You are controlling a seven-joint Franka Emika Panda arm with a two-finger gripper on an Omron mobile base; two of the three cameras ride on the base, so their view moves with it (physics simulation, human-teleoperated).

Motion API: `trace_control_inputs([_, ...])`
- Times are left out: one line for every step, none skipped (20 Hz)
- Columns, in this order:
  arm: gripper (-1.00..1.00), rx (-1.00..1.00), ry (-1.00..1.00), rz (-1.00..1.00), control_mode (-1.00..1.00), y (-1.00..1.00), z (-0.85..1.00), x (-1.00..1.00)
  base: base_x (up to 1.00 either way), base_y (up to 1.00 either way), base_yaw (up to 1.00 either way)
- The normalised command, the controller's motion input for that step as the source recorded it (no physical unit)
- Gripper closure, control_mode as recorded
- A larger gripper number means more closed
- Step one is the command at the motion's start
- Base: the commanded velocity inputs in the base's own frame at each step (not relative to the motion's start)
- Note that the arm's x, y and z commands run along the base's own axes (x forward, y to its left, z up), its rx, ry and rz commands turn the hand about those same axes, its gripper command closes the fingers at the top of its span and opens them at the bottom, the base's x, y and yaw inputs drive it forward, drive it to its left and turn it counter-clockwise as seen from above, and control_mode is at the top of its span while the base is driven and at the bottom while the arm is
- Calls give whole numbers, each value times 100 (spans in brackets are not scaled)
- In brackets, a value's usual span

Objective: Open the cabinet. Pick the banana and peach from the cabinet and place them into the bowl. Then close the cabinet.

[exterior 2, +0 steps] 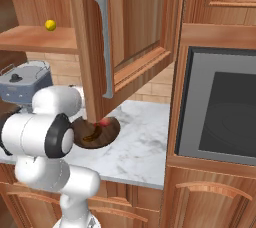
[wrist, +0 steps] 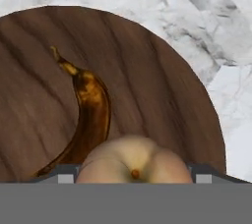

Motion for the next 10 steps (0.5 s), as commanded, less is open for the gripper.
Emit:
trace_control_inputs([100,0,0,0,-100,-6,-63,76,0,0,0])
trace_control_inputs([100,0,0,1,-100,0,-74,54,0,0,0])
trace_control_inputs([100,0,0,0,-100,0,-73,38,0,0,0])
trace_control_inputs([100,0,0,0,-100,0,-68,31,0,0,0])
trace_control_inputs([100,2,0,0,-100,0,-51,24,0,0,0])
trace_control_inputs([100,4,0,0,-100,0,-15,0,0,0,0])
trace_control_inputs([100,1,0,0,-100,0,0,0,0,0,0])
trace_control_inputs([100,1,0,0,-100,0,-4,0,0,0,0])
trace_control_inputs([100,0,0,0,-100,0,-32,5,0,0,0])
trace_control_inputs([100,0,0,0,-100,0,-49,9,0,0,0])
